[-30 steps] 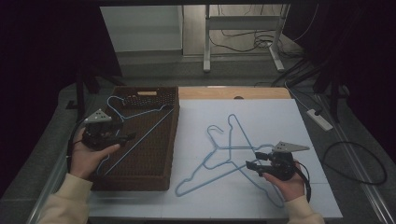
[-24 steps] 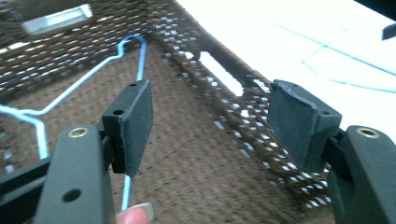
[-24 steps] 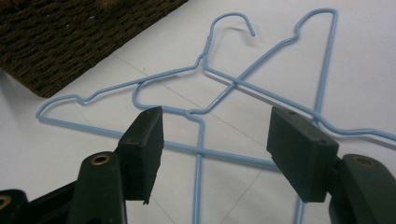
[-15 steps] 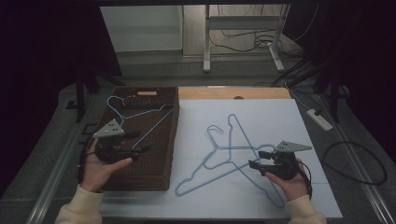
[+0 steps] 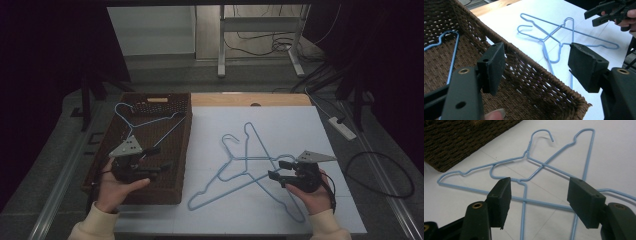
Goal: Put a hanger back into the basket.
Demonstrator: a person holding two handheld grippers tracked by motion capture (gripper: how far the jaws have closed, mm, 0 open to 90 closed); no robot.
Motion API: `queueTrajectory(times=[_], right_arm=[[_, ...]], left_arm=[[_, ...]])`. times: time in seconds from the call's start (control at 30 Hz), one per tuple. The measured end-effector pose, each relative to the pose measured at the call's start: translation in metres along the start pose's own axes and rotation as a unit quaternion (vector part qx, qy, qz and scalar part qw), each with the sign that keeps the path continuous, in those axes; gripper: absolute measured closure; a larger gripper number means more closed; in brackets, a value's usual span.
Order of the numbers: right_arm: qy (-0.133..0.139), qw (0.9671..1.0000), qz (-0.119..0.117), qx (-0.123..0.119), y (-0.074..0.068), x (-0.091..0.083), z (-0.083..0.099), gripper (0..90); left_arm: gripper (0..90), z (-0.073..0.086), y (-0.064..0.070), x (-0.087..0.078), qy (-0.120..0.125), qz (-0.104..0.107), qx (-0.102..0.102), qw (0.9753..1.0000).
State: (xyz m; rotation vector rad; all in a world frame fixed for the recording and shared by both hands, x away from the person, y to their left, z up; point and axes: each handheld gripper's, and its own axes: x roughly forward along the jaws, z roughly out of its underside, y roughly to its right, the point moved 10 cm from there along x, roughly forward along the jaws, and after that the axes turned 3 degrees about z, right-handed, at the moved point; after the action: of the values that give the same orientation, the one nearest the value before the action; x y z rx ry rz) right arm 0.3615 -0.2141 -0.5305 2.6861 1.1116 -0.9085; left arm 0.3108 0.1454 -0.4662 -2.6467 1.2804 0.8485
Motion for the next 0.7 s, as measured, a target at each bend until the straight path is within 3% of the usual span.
queueTrajectory(times=[0.2, 0.7], right_arm=[[0.000, 0.9999, 0.005, -0.010, -0.0009, -0.0010, -0.0013, 36.8], [-0.008, 0.9997, 0.014, -0.018, -0.0022, 0.0077, -0.0057, 36.4]], left_arm=[[30.2, 0.0045, 0.0069, 0.0023, 0.000, 0.005, -0.007, 1.0000], [28.4, 0.0060, 0.0090, 0.0010, 0.004, -0.001, -0.024, 0.9997]])
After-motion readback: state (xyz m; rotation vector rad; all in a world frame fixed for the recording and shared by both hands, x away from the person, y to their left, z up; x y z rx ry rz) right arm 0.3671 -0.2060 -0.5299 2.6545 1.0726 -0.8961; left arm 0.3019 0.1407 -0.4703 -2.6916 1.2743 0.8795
